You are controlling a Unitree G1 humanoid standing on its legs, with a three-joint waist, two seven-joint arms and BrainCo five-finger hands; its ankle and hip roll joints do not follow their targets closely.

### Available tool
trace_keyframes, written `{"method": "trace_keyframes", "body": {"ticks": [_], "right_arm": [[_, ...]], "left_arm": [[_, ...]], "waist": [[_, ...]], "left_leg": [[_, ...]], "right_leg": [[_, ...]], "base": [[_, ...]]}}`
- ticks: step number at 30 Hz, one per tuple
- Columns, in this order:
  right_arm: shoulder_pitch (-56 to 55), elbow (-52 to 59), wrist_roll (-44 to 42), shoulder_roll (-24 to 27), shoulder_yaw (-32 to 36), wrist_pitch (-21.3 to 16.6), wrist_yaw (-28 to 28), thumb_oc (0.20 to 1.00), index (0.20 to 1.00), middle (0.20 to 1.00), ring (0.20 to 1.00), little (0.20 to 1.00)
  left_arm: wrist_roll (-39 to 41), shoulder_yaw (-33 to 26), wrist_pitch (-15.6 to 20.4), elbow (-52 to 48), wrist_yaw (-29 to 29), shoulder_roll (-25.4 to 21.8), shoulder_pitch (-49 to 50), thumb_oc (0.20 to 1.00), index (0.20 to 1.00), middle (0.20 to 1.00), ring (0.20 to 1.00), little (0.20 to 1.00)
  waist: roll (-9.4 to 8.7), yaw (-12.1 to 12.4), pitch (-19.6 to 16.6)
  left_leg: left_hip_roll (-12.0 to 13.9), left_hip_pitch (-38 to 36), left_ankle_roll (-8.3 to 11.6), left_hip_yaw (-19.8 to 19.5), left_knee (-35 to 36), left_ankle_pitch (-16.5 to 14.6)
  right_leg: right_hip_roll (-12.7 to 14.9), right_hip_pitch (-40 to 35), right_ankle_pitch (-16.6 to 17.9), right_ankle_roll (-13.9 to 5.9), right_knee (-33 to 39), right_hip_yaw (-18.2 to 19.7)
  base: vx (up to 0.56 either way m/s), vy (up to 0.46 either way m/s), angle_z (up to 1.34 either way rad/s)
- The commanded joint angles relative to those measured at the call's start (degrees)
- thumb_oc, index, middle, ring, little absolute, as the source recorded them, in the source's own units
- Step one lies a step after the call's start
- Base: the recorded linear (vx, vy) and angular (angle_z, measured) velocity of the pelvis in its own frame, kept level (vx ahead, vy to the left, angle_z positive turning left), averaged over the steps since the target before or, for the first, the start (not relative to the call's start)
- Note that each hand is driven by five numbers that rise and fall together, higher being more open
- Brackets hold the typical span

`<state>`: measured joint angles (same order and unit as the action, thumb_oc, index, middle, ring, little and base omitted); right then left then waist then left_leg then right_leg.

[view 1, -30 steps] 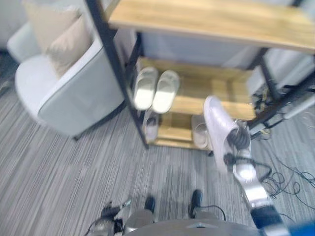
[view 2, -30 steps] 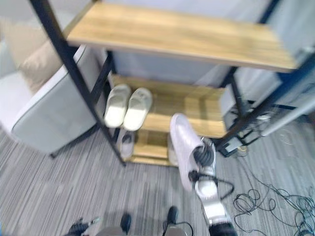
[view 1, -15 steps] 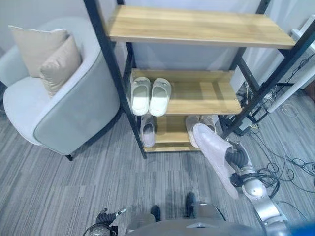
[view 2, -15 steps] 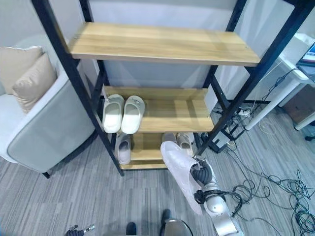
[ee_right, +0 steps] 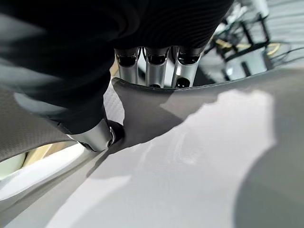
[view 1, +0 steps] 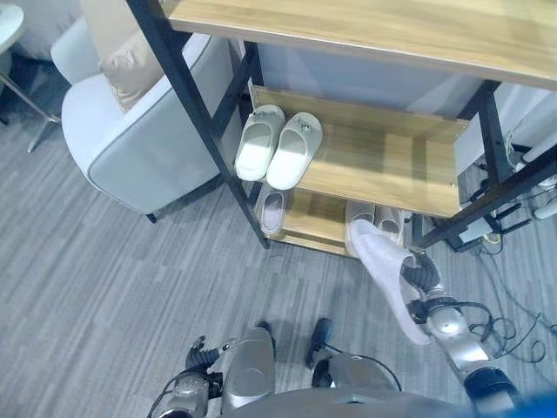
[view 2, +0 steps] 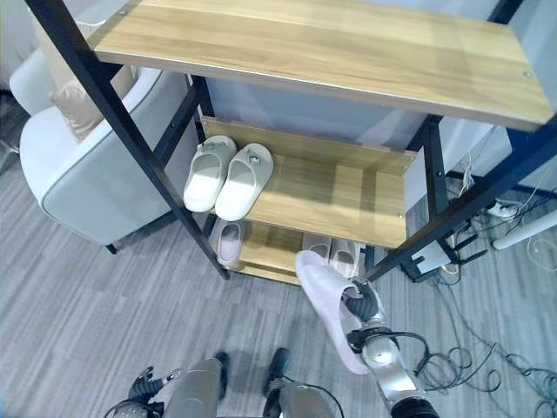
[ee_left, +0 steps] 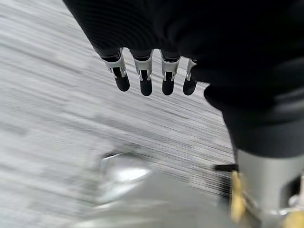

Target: Arrange the slippers neatly on the shoe rack.

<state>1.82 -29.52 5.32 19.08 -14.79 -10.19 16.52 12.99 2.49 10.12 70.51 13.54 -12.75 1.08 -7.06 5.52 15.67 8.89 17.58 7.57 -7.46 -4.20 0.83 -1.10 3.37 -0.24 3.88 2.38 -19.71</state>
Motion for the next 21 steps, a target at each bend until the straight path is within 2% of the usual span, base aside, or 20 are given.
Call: {"method": "trace_keyframes", "body": {"ticks": [1,3,4,7,10,17,20,21], "right_arm": [[-3.3,3.1,2.0,1.8,2.1,-2.8,2.6,0.2,0.2,0.2,0.2,0.2],[-3.5,3.3,2.6,1.6,2.4,-2.5,2.6,0.2,0.2,0.2,0.2,0.2],[-3.9,3.2,1.9,0.5,2.8,-2.5,2.3,0.2,0.2,0.2,0.2,0.2],[-2.9,1.2,0.7,-0.3,1.7,-2.0,1.2,0.2,0.2,0.2,0.2,0.2],[-2.2,0.3,0.6,-0.4,0.9,-1.9,1.2,0.2,0.2,0.2,0.2,0.2],[4.7,-0.4,1.3,1.5,-2.1,-1.4,2.9,0.2,0.2,0.2,0.2,0.2],[10.2,3.3,5.3,3.3,-3.2,-0.8,6.9,0.2,0.2,0.2,0.2,0.2],[10.2,3.3,5.3,3.3,-3.2,-0.8,6.9,0.2,0.2,0.2,0.2,0.2]], "left_arm": [[-1.7,1.6,-0.4,1.2,1.6,-1.4,1.3,1.0,1.0,1.0,1.0,1.0],[-2.7,1.5,-0.5,1.5,1.9,-1.4,1.6,1.0,1.0,1.0,1.0,1.0],[-3.4,1.6,-0.4,2.2,2.1,-1.4,2.5,1.0,1.0,1.0,1.0,1.0],[-3.1,2.0,-0.1,-0.2,2.4,-3.3,0.1,1.0,1.0,1.0,1.0,1.0],[-4.0,3.3,0.1,-1.6,3.1,-3.9,-1.5,1.0,1.0,1.0,1.0,1.0],[-4.3,6.3,1.3,-2.5,3.8,-4.5,-4.2,1.0,1.0,1.0,1.0,1.0],[-10.4,11.9,1.5,-4.2,4.4,-4.8,-5.8,1.0,1.0,1.0,1.0,1.0],[-10.4,11.9,1.5,-4.2,4.4,-4.8,-5.8,1.0,1.0,1.0,1.0,1.0]], "waist": [[2.44,-0.1,-3.1],[2.63,-0.4,-3.5],[2.4,-1.2,-4.7],[2.39,-1.7,-4.1],[2.29,-2.0,-3.4],[2.02,-1.4,2.4],[2.26,-1.7,5.5],[2.26,-1.7,5.4]], "left_leg": [[-1.3,-4.6,-2.68,-1.2,1.3,1.5],[-1.9,-5.4,-2.78,-1.3,1.5,1.8],[-3.9,-7.4,-4.0,-0.1,-0.2,-0.4],[-5.5,-7.4,-5.45,1.4,-4.6,-3.1],[-6.5,-5.8,-5.83,1.6,-7.5,-4.4],[-6.5,4.5,-5.97,1.6,-17.1,-6.3],[-6.7,13.4,-6.46,0.8,-25.3,-8.4],[-6.7,13.7,-6.46,0.7,-25.4,-8.5]], "right_leg": [[5.7,-2.1,-8.6,-8.25,-13.0,3.7],[6.9,-1.2,-8.2,-8.65,-15.2,3.5],[9.1,-1.8,-7.6,-9.83,-16.5,4.9],[10.8,-1.3,-7.1,-10.79,-17.6,6.2],[11.3,-0.5,-7.8,-10.73,-18.3,6.5],[11.8,9.3,-8.2,-10.54,-24.9,7.6],[12.7,17.4,-11.6,-9.12,-33.4,8.2],[12.7,17.6,-11.7,-9.12,-33.5,8.2]], "base": [[0.07,0.197,-0.11],[0.12,0.29,-0.24],[0.2,0.378,-0.12],[0.11,0.247,-0.13],[-0.01,0.094,-0.15],[-0.15,0.03,-0.1],[-0.15,0.027,-0.08],[-0.13,0.039,0.02]]}}
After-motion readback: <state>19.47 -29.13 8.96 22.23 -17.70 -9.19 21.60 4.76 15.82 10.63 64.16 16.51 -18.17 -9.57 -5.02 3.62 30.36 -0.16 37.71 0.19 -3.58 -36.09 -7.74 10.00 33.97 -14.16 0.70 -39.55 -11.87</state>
